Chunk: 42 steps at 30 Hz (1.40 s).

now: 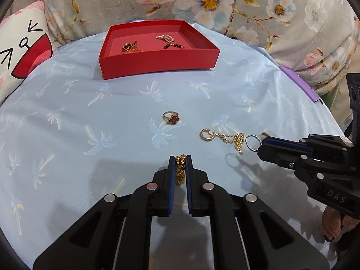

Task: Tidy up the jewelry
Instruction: 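Close the right gripper on the gold chain with hoops while the left holds its chain, then carry both held gold chains in both grippers over the red box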

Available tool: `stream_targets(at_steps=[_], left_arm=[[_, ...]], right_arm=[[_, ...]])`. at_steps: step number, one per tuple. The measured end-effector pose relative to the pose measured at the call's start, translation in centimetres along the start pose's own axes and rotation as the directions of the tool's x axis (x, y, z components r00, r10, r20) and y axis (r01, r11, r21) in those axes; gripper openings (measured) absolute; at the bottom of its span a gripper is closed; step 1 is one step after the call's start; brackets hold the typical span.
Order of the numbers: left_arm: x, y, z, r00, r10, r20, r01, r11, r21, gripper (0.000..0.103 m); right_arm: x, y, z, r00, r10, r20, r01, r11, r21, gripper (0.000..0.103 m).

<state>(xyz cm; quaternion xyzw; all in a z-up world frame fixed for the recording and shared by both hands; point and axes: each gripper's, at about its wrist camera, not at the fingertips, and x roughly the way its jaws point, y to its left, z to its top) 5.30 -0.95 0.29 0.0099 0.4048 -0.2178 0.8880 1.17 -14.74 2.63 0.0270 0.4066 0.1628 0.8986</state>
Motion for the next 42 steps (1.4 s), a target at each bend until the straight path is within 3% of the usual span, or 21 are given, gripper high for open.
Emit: stream_targets(at_steps=[7, 16, 23, 30, 37, 42], left_arm=[[-2.8, 0.4, 3.2, 0.998, -0.016, 0.061, 0.015, 1.000, 0.016, 0.008], [-3.4, 1.5, 13.5, 0.983, 0.033, 0.183, -0.046, 0.997, 0.065, 0.008], [1.3, 3.2, 21.3, 0.986, 0.028, 0.167, -0.037, 0.998, 0.051, 0.008], [7.9, 5.9, 26.8, 0.992, 0.030, 0.121, -0.031, 1.000, 0.006, 0.008], [14.6, 7.7, 27.9, 0.998, 0.064, 0.024, -0.063, 0.997, -0.038, 0.008], [16.9, 8.3, 27.7, 0.997, 0.074, -0.010, -0.074, 0.996, -0.053, 0.008]], right_arm=[[-2.1, -1.1, 2.6, 0.999, -0.004, 0.045, 0.004, 1.000, 0.019, 0.008], [-1.7, -3.7, 12.5, 0.991, -0.036, 0.127, 0.032, 0.999, 0.037, 0.008], [2.3, -5.5, 19.8, 0.982, -0.056, 0.178, 0.047, 0.997, 0.053, 0.008], [9.0, -8.2, 24.5, 0.992, -0.047, 0.117, 0.032, 0.992, 0.125, 0.009], [14.6, -10.9, 25.8, 0.997, -0.070, 0.041, 0.062, 0.984, 0.166, 0.009], [16.5, -11.8, 25.8, 0.996, -0.092, 0.004, 0.090, 0.981, 0.172, 0.009]])
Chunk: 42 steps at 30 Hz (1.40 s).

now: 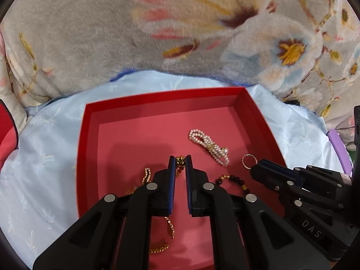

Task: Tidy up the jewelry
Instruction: 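Carry both held gold chains in both grippers over the red box, then open both grippers to drop the gold chains into the red box, then move both grippers back toward the remaining jewelry on the cloth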

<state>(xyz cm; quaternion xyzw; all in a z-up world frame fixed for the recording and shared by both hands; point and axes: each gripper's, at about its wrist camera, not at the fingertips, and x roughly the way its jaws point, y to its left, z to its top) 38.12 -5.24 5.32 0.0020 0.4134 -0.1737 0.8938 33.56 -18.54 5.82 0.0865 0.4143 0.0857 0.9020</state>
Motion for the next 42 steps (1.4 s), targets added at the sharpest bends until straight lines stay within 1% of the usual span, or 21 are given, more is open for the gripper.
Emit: stream_targets(at_steps=[4, 8, 13, 18, 23, 27, 32, 35, 38, 40, 41, 42], left_arm=[[1.0, -0.2, -0.2, 1.000, 0.018, -0.017, -0.018, 1.000, 0.014, 0.008], [1.3, -0.3, -0.3, 1.000, 0.020, -0.016, -0.019, 1.000, 0.011, 0.008], [1.1, -0.1, -0.2, 1.000, 0.030, -0.005, -0.030, 1.000, -0.007, 0.008], [-0.3, -0.1, -0.3, 0.999, 0.035, 0.012, -0.035, 0.999, -0.012, 0.008], [-3.0, -0.3, -1.5, 0.998, 0.042, 0.048, -0.043, 0.999, 0.019, 0.009], [-5.4, -0.3, -3.2, 0.998, 0.034, 0.056, -0.035, 0.999, 0.021, 0.010], [-8.6, -1.0, -5.8, 0.997, 0.029, 0.068, -0.032, 0.999, 0.041, 0.015], [-10.6, -1.7, -7.8, 0.997, 0.020, 0.069, -0.023, 0.999, 0.048, 0.020], [-12.6, -2.5, -10.4, 0.997, 0.032, 0.076, -0.037, 0.996, 0.077, 0.024], [-13.5, -3.0, -12.6, 0.997, 0.026, 0.070, -0.032, 0.996, 0.084, 0.032], [-13.8, -3.1, -13.6, 0.998, 0.022, 0.060, -0.027, 0.996, 0.081, 0.034], [-14.0, -3.2, -14.4, 0.998, 0.022, 0.051, -0.026, 0.997, 0.077, 0.036]], right_arm=[[1.0, -0.1, 0.0, 1.000, -0.023, -0.014, 0.023, 1.000, -0.005, 0.009], [1.5, -0.2, -0.1, 0.999, -0.052, -0.018, 0.051, 0.999, -0.019, 0.009], [1.4, -0.4, 0.1, 0.998, -0.058, -0.011, 0.058, 0.998, -0.011, 0.010], [0.6, -0.6, 0.4, 0.998, -0.066, 0.000, 0.066, 0.998, -0.005, 0.011], [-1.8, -0.5, -0.2, 0.998, -0.049, 0.026, 0.049, 0.999, -0.013, 0.011], [-5.0, -0.1, -1.9, 0.997, -0.044, 0.057, 0.047, 0.997, -0.056, 0.012], [-8.8, -0.3, -4.8, 0.996, -0.022, 0.084, 0.027, 0.997, -0.065, 0.012], [-11.3, -0.2, -7.2, 0.995, -0.012, 0.103, 0.020, 0.997, -0.080, 0.012], [-13.7, -0.1, -10.2, 0.993, -0.006, 0.114, 0.017, 0.996, -0.092, 0.013], [-14.8, -0.1, -11.9, 0.993, -0.013, 0.119, 0.025, 0.995, -0.094, 0.014], [-15.4, -0.3, -13.2, 0.993, -0.010, 0.115, 0.021, 0.995, -0.093, 0.015], [-15.8, -0.5, -14.0, 0.994, -0.012, 0.113, 0.022, 0.996, -0.089, 0.019]])
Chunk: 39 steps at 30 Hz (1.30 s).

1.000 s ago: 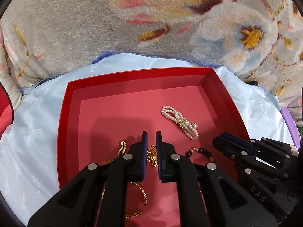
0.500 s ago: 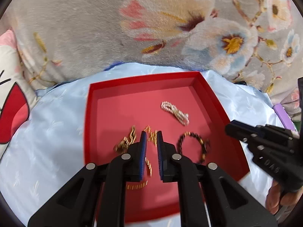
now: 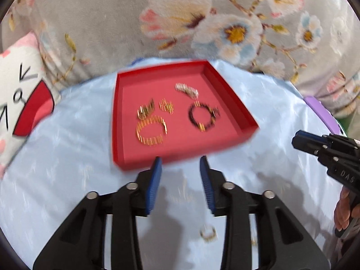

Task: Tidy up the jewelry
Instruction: 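Move both grippers back toward the remaining jewelry on the cloth, then grasp the black-stone gold ring with the left gripper while the right grasps a gold hoop earring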

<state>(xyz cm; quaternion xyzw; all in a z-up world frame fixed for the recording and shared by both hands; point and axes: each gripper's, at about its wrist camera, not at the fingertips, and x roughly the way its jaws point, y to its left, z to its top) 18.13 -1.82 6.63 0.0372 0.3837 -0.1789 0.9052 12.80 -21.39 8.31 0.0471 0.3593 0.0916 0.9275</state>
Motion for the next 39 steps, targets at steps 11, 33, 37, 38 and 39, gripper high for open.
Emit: stream_targets(at_steps=[11, 33, 37, 38, 39], left_arm=[[0.4, -3.1, -8.1, 0.994, 0.053, -0.091, -0.053, 0.999, 0.002, 0.036], [1.6, -4.0, -9.4, 0.996, 0.049, -0.080, -0.051, 0.998, -0.022, 0.014], [1.4, -3.7, -9.6, 0.996, 0.036, -0.077, -0.038, 0.999, -0.029, 0.014], [1.3, -3.6, -9.6, 0.997, 0.037, -0.075, -0.039, 0.999, -0.030, 0.014], [1.1, -3.4, -9.7, 0.997, 0.035, -0.072, -0.038, 0.999, -0.033, 0.014]], right_arm=[[-3.0, -0.2, -8.2, 0.997, -0.030, -0.073, 0.032, 0.999, 0.025, 0.025], [-1.9, 0.8, -12.1, 0.990, -0.023, -0.139, 0.023, 1.000, 0.002, 0.029], [-1.5, 1.4, -12.5, 0.988, -0.033, -0.151, 0.029, 0.999, -0.031, 0.029], [-1.5, 1.5, -12.6, 0.988, -0.032, -0.154, 0.027, 0.999, -0.034, 0.029], [-1.4, 1.6, -12.7, 0.987, -0.032, -0.157, 0.026, 0.999, -0.038, 0.029]])
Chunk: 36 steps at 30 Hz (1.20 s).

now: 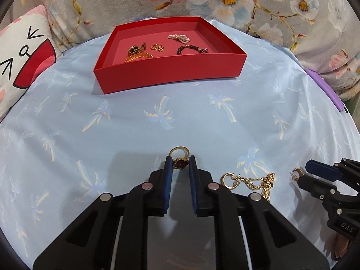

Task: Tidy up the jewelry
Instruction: 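Grasp the black-stone gold ring with the left gripper while the right grasps a gold hoop earring, then carry the ring and hoop earring in both grippers over the red box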

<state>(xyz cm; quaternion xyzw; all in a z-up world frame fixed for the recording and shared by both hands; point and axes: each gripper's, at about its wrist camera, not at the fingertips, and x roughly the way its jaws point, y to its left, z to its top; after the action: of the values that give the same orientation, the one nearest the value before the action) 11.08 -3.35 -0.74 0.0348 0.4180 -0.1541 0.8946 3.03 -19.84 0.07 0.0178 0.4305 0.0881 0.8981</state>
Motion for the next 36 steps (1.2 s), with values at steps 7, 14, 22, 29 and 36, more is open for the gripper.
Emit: stream_targets(at_steps=[7, 14, 22, 29, 36], left_arm=[[-0.3, 1.2, -0.4, 1.000, -0.013, -0.002, 0.013, 1.000, -0.029, 0.014], [-0.3, 1.5, -0.4, 1.000, -0.031, 0.001, 0.031, 0.999, -0.041, 0.014], [-0.4, 1.6, -0.5, 0.999, -0.046, 0.003, 0.046, 0.998, -0.041, 0.014], [-1.5, 1.6, -0.2, 0.998, -0.063, 0.028, 0.064, 0.997, -0.035, 0.014], [-3.3, 1.4, 0.6, 0.995, -0.080, 0.055, 0.082, 0.996, -0.026, 0.014]], right_arm=[[0.6, 0.5, -0.2, 1.000, -0.022, 0.001, 0.022, 0.999, -0.027, 0.029], [0.8, 0.7, -0.2, 1.000, -0.030, 0.003, 0.030, 0.999, -0.037, 0.017], [0.2, 0.2, 0.1, 1.000, 0.015, 0.020, -0.015, 1.000, 0.010, 0.016], [-0.4, 0.4, 0.3, 0.999, 0.026, 0.041, -0.027, 1.000, 0.013, 0.016], [-1.3, 1.2, 1.0, 0.997, 0.043, 0.060, -0.043, 0.999, -0.002, 0.016]])
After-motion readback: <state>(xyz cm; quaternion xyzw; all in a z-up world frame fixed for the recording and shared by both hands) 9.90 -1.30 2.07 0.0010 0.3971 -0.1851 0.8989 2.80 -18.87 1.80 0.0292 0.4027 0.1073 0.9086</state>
